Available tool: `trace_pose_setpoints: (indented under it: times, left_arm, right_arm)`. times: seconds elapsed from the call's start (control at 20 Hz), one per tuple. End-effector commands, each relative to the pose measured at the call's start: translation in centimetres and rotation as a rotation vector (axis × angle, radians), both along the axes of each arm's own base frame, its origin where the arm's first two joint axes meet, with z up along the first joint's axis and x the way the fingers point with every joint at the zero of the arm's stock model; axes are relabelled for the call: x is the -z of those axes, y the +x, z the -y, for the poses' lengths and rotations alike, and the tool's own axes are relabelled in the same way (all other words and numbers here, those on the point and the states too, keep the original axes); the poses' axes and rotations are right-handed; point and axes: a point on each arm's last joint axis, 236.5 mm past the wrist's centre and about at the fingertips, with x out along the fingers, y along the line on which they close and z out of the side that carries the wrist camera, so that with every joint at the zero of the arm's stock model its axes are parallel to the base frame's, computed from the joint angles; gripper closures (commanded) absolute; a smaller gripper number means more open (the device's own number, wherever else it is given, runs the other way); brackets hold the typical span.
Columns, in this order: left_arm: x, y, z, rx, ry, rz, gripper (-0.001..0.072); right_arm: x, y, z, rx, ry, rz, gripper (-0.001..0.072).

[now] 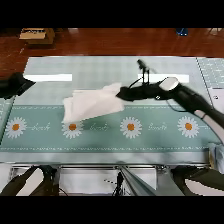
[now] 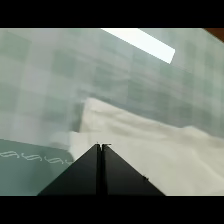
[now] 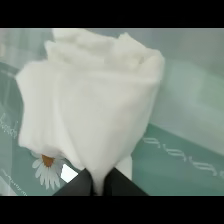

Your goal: Fold the shirts.

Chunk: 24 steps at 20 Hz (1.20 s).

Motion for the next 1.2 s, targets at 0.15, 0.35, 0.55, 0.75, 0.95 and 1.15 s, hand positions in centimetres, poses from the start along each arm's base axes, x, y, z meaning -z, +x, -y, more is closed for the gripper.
trace_pose_setpoints:
  times: [0.15,0.35,0.55,0.75,0.95,1.15]
  left_arm:
    - [4.2,0.6,-0.7,0.001,-0.025,-0.111,0.0687]
    - [6.4,1.3,-1.2,-0.017,-0.040,-0.153,0.0687]
    - [7.5,2.8,-2.7,-0.073,-0.024,-0.136,0.0687]
    - [7.3,4.0,-4.1,-0.128,0.005,-0.091,0.0687]
    - [7.5,4.8,-4.8,-0.162,0.004,-0.072,0.0687]
    - [8.1,5.1,-5.2,-0.173,0.006,-0.078,0.0687]
  right_arm:
    - [-13.8,0.4,17.4,0.297,-0.216,0.185,0.0690]
    - [-17.2,-5.5,28.6,0.582,-0.343,0.141,0.0689]
    - [-15.6,-15.5,39.7,0.893,-0.619,-0.085,0.0690]
    - [-14.2,-24.6,45.4,1.109,-0.774,-0.356,0.0689]
    - [-13.8,-30.9,46.9,1.241,-0.857,-0.579,0.0689]
    - [-16.2,-37.3,48.3,1.385,-1.060,-0.704,0.0689]
